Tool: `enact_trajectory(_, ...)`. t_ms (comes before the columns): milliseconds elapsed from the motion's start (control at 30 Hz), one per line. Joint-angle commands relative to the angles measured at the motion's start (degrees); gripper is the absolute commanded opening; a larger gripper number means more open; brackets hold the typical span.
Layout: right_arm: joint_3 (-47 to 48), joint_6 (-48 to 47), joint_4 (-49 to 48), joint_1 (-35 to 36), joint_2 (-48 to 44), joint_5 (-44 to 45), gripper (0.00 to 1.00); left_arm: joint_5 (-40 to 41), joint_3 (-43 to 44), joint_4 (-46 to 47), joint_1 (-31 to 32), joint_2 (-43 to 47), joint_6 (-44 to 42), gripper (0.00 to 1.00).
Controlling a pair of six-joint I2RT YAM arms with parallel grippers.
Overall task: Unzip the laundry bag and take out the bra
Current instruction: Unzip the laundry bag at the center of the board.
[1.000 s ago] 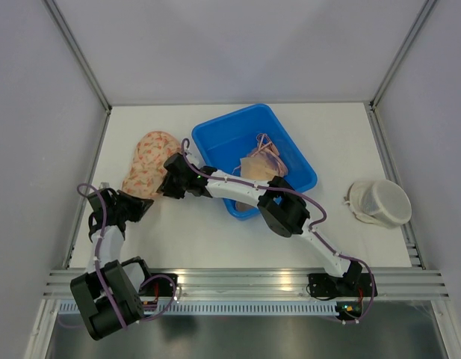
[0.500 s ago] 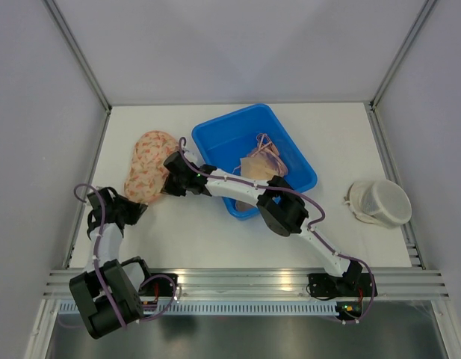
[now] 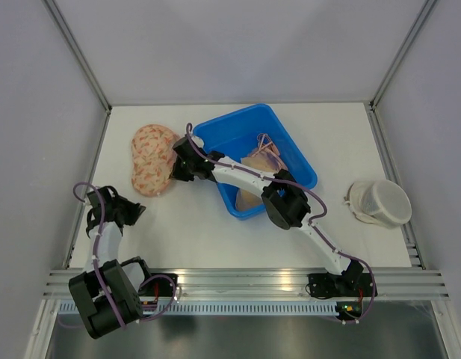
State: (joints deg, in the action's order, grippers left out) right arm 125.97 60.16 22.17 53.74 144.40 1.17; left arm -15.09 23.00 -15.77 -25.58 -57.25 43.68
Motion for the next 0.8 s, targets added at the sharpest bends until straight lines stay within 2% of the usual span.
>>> enact_trajectory(0, 2.2, -1.8, 0.5, -0.3, 0.4, -0.9, 0.0, -3.5, -0.7, 3.5, 0.4, -0.1, -3.2, 0.02)
enact_trajectory(33, 1.6, -1.8, -0.2, -0.3, -0.1, -2.6, 0.0, -7.5, -0.9, 5.8, 0.4, -0.6, -3.5, 0.02)
enact_trajectory(133, -0.6, -0.8, -2.4, -0.3, -2.4, -3.5, 0.0, -15.5, -2.6, 14.5, 0.5, -2.7, -2.0, 0.11)
enact_trajectory(233, -0.4, -0.3, -3.5, -0.3, -3.9, -4.9, 0.0, -20.2, -5.9, 23.1, 0.7, -2.8, 0.4, 0.32)
enact_trajectory(300, -0.7, 0.3, -4.2, -0.3, -4.9, -5.3, 0.0, -21.5, -6.7, 26.9, 1.0, -2.3, 1.3, 0.36)
enact_trajectory(467, -1.2, 1.7, -5.5, -0.3, -5.3, -7.2, 0.0, -22.0, -7.1, 27.9, 1.2, -0.6, 1.3, 0.44)
enact_trajectory(767, 0.2, 3.0, -6.7, -0.4, -6.4, -8.5, 0.0, -19.4, -7.1, 25.3, 1.4, -0.1, -0.8, 0.52)
